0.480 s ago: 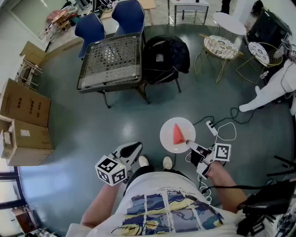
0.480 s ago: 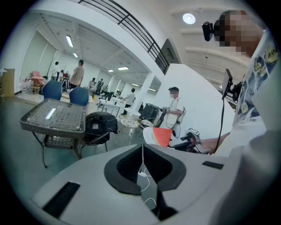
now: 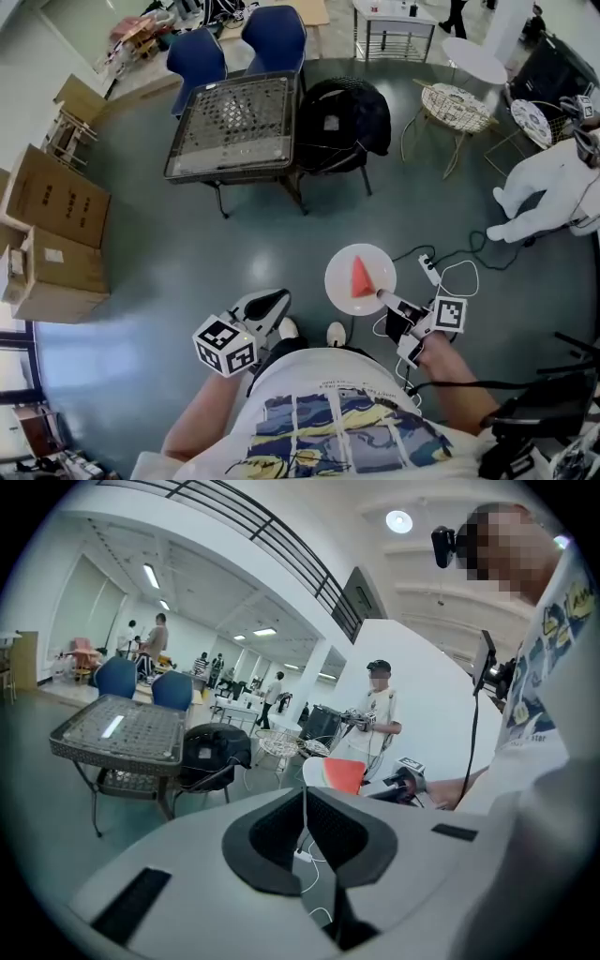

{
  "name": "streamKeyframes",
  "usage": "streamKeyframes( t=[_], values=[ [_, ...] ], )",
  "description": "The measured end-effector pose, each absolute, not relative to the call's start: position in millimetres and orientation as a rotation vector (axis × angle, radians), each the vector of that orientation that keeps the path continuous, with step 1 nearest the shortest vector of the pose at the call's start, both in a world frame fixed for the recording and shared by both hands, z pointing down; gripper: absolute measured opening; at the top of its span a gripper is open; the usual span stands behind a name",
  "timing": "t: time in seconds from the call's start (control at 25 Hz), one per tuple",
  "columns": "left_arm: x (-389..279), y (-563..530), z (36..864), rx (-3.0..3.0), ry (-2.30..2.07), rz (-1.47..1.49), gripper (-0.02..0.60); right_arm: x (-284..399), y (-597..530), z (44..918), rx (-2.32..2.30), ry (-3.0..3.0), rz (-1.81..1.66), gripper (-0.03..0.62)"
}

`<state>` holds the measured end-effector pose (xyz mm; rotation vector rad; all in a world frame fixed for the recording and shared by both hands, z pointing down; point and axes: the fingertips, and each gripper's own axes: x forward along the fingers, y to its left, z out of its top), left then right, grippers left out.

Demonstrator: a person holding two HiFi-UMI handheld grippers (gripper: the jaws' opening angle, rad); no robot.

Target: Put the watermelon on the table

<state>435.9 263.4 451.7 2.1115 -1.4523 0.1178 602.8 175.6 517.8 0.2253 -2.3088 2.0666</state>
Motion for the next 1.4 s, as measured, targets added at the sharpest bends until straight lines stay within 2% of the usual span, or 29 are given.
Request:
streamKeyframes(
  t=[0.4, 0.68, 1.0, 1.4],
  values=[
    [430, 280, 451, 2.052, -1.517, 0.097, 0.018, 591, 170, 532, 0.149, -2.257, 2.059, 0.015],
    [392, 275, 454, 2.008, -1.537, 0.091, 0.018, 543, 150, 533, 0.135, -2.243, 2.060, 0.015],
    [309, 219, 454, 2.101, -1.463, 0.121, 0.009, 450, 95, 527, 0.221, -2.262, 2.041, 0.015],
    [160, 186, 444, 2.186, -1.422, 0.186, 0.009, 283, 15, 533, 0.347, -2.301, 2.137, 0.015]
  ],
)
